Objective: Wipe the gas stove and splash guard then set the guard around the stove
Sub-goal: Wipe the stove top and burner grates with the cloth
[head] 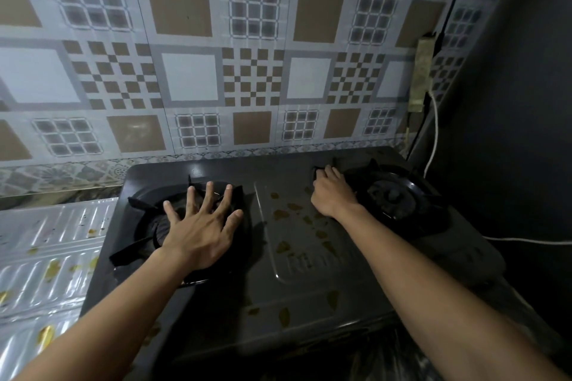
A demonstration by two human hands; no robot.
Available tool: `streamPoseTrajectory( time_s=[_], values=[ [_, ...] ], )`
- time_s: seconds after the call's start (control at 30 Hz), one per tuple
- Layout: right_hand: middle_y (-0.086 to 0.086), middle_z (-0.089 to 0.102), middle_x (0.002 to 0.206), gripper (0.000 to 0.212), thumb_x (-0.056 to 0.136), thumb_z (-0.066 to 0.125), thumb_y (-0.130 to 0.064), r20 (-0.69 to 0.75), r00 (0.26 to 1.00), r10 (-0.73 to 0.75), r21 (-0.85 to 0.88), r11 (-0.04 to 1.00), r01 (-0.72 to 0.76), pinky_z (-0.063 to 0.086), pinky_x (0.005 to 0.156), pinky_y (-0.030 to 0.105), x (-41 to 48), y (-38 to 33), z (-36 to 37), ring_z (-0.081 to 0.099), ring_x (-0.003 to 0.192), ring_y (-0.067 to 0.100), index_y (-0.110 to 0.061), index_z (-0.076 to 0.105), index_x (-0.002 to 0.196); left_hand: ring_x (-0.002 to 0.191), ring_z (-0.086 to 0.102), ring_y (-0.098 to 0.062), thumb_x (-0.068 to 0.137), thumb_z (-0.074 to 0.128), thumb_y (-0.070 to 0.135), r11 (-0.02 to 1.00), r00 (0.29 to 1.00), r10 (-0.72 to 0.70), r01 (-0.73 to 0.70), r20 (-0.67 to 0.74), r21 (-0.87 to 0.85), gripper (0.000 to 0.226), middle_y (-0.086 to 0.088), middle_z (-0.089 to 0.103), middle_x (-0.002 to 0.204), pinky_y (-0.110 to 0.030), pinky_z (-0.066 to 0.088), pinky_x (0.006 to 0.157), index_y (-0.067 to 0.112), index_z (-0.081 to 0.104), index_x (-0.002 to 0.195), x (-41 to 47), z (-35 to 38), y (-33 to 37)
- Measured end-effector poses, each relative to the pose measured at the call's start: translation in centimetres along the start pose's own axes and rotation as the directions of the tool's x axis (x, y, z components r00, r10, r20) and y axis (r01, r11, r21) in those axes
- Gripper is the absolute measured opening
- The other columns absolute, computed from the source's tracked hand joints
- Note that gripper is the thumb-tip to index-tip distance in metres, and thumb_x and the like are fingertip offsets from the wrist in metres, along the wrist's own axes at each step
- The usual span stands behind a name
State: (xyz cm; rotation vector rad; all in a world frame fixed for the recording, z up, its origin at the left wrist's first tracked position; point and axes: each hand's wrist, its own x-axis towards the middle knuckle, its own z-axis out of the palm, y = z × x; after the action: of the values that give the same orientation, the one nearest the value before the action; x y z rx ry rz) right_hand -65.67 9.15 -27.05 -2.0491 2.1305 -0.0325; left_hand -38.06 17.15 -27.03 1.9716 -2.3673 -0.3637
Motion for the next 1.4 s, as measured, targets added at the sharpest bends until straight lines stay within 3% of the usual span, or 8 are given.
streamPoseTrajectory(
  time_s=[0.4, 0.57, 0.67, 0.93, 1.1, 1.23, 1.4],
  values=[
    [0.015, 0.019, 0.162, 0.047, 0.103, 0.036, -0.014, -0.091, 0.93, -0.355, 0.089, 0.928, 0.363, 0.011, 0.121, 0.039, -4.7, -10.1, 2.2, 0.013, 0.151, 0.026, -0.003, 0.034, 0.148, 0.149, -0.019, -0.034, 0.101, 0.011, 0.05, 1.0, 1.0, -0.001, 0.001, -0.013, -0.031, 0.06, -0.003, -0.012, 0.166, -0.071, -0.008, 0.11, 0.036, -0.009, 0.156, -0.1, -0.1, 0.2],
    [0.013, 0.015, 0.164, 0.049, 0.104, 0.033, -0.014, -0.098, 0.905, -0.413, 0.074, 0.904, 0.42, 0.009, 0.122, 0.04, -7.4, -9.6, 3.7, 0.009, 0.152, 0.024, -0.005, 0.027, 0.152, 0.151, -0.015, -0.022, 0.101, 0.011, 0.049, 0.999, 0.998, 0.036, -0.037, -0.045, -0.009, 0.062, -0.003, -0.013, 0.166, -0.067, -0.009, 0.113, 0.028, -0.005, 0.157, -0.5, -0.2, 0.3],
    [0.013, 0.013, 0.164, 0.051, 0.104, 0.033, -0.014, -0.088, 0.911, -0.403, 0.079, 0.909, 0.409, 0.01, 0.122, 0.039, -7.8, -8.0, 3.3, 0.007, 0.152, 0.024, -0.005, 0.024, 0.153, 0.152, -0.012, -0.02, 0.1, 0.011, 0.054, 0.998, 0.996, 0.068, -0.069, -0.051, -0.011, 0.067, -0.002, -0.014, 0.165, -0.064, -0.007, 0.115, 0.023, -0.003, 0.158, -1.1, -0.2, 0.7],
    [0.012, 0.007, 0.165, 0.053, 0.106, 0.032, -0.018, -0.033, 0.995, -0.091, 0.085, 0.992, 0.094, 0.007, 0.122, 0.034, -6.7, 1.4, 0.5, 0.005, 0.152, 0.026, -0.007, 0.016, 0.155, 0.152, -0.011, -0.022, 0.1, 0.012, 0.057, 0.996, 0.997, 0.077, -0.077, -0.004, -0.044, 0.068, 0.001, -0.016, 0.165, -0.065, -0.004, 0.116, 0.024, -0.002, 0.158, -1.7, -0.3, 0.8],
    [0.011, 0.007, 0.165, 0.05, 0.107, 0.027, -0.02, -0.051, 0.999, -0.004, 0.132, 0.991, 0.011, 0.006, 0.123, 0.037, -8.4, 2.3, 1.0, 0.003, 0.152, 0.024, -0.008, 0.019, 0.155, 0.152, -0.009, -0.024, 0.101, 0.013, 0.055, 0.994, 0.995, 0.098, -0.097, 0.012, -0.058, 0.065, 0.0, -0.015, 0.165, -0.065, -0.002, 0.116, 0.026, 0.001, 0.158, -2.1, -0.3, 0.8],
    [0.013, 0.011, 0.164, 0.051, 0.105, 0.032, -0.016, -0.073, 0.993, -0.093, 0.121, 0.987, 0.101, 0.006, 0.122, 0.033, -10.5, -1.9, 1.8, 0.007, 0.152, 0.024, -0.007, 0.023, 0.154, 0.152, -0.01, -0.025, 0.101, 0.011, 0.054, 0.993, 0.994, 0.114, -0.114, -0.004, -0.037, 0.064, -0.002, -0.014, 0.165, -0.064, -0.004, 0.116, 0.025, 0.001, 0.158, -2.1, 0.0, 0.5],
    [0.009, 0.014, 0.164, 0.048, 0.106, 0.031, -0.02, -0.094, 0.96, -0.264, 0.131, 0.953, 0.275, 0.009, 0.122, 0.038, -14.9, -8.7, 4.1, 0.007, 0.152, 0.021, -0.008, 0.027, 0.153, 0.152, -0.01, -0.027, 0.102, 0.013, 0.052, 0.992, 0.993, 0.121, -0.121, -0.007, -0.027, 0.064, -0.004, -0.012, 0.166, -0.064, -0.003, 0.117, 0.023, 0.002, 0.158, -1.9, 0.3, 0.4]
  ],
)
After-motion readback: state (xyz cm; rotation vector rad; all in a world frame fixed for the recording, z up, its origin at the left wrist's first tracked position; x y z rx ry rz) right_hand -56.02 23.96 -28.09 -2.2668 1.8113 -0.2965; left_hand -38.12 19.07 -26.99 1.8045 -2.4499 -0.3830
